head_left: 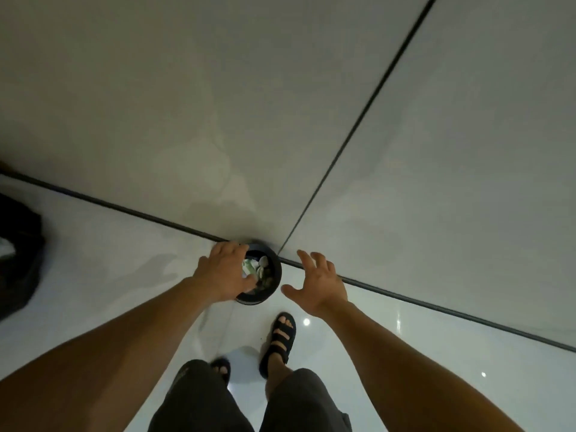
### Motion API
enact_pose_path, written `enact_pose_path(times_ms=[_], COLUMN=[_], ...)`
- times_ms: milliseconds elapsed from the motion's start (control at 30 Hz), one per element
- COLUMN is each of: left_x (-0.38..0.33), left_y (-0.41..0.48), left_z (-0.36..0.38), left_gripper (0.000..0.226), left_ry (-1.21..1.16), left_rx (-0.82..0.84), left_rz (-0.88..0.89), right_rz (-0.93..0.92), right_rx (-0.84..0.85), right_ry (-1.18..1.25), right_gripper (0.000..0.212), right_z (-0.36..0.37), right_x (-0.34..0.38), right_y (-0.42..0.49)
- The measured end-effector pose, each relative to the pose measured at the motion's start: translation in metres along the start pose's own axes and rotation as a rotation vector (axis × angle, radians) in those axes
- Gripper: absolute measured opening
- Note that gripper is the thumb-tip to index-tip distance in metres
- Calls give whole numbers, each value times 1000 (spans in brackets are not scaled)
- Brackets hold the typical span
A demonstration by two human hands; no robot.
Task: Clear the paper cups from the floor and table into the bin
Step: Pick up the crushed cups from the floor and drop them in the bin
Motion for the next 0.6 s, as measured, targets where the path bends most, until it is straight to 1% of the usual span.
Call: enact_pose_path(times_ms=[133, 267, 400, 500, 600], left_x=[-25, -75, -148, -215, -283], left_y=[-29, -57, -87, -116, -149], left_z=[-28, -42, -41, -37, -30], left_gripper=[76, 74, 79, 79, 79], left_ry=[59, 130, 209, 249, 294], left_rx=[16, 22, 88, 86, 87], left_rz=[129, 290, 453, 588, 708], right_rz=[170, 303, 448, 598, 703], right_rx=[-61, -144, -242, -314, -383], right_ry=[40, 102, 140, 200, 253], right_gripper=[90, 87, 86, 86, 86], right_z=[-29, -54, -77, -86, -89], right_x=[-14, -32, -68, -106, -147], right_y=[-67, -134, -206, -261, -309])
Point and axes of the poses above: each hand's wrist, its own y-axis towards the middle knuckle, its own z-axis out of the palm, x = y × z, the point moved 4 cm from there along y, towards the middle knuckle, and after that the axes turned 9 degrees about -x, right-handed, at the moved point
